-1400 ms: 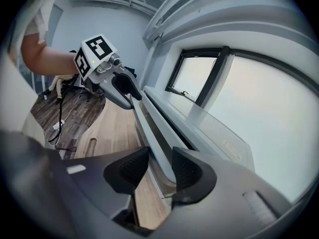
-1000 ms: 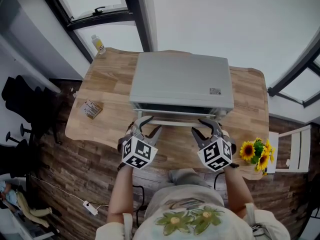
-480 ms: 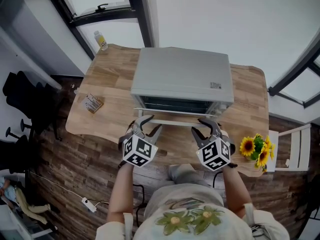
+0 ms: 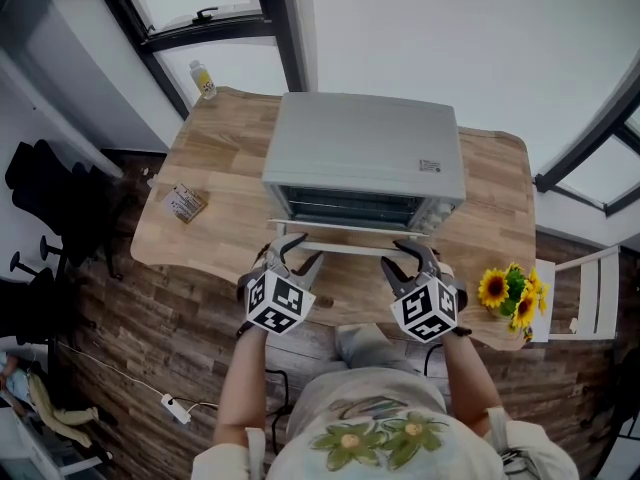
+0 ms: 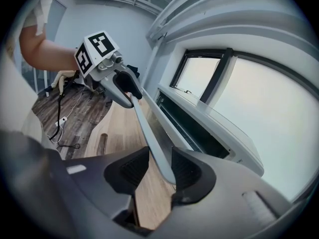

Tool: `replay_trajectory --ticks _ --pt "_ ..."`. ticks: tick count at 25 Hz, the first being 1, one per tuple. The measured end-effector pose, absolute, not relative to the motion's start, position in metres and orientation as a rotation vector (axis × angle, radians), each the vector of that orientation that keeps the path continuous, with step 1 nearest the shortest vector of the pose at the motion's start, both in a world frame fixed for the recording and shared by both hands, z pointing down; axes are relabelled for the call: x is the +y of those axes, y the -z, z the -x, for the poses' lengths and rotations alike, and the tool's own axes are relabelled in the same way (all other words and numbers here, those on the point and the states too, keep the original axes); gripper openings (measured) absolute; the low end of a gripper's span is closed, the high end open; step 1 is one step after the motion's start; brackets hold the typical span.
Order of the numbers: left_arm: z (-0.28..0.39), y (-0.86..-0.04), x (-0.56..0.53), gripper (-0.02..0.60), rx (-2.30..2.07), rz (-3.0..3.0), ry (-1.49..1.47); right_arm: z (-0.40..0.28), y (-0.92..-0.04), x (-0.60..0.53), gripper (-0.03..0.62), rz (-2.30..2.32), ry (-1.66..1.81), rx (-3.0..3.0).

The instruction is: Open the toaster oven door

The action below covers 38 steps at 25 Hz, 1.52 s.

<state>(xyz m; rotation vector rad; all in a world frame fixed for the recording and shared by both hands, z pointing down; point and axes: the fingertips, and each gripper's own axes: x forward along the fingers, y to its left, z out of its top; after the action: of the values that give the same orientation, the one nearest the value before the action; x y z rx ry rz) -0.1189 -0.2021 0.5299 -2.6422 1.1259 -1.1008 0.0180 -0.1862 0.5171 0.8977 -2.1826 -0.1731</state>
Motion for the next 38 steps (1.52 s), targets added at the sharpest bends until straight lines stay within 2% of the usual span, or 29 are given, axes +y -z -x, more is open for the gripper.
replay_trajectory --ticks 12,18,26,33,38 --pt "0.12 -0.54 -0.187 0.179 1.131 2.642 1.128 -0.014 -0.516 -0.165 0.146 -0.85 0.13 -2.249" --pt "0.12 -0.546 -0.179 0.179 1.14 2.63 1.141 -0.019 -0.489 -0.169 0.146 -0.941 0.259 -2.243" --pt "0.121 -0.562 -0.163 0.179 1.145 2.621 1.197 -0.029 -0.521 -0.171 0.158 -0.851 0.269 -2.111" --pt "0.123 -0.574 -0.152 0.179 1.146 2.633 1.228 -0.031 -0.53 -0.163 0.092 -0.847 0.245 -2.114" --pt "0.123 -0.582 -0.144 0.179 1.149 2.632 1.251 -0.031 -0.538 -0.154 0.083 -0.815 0.236 -2.115"
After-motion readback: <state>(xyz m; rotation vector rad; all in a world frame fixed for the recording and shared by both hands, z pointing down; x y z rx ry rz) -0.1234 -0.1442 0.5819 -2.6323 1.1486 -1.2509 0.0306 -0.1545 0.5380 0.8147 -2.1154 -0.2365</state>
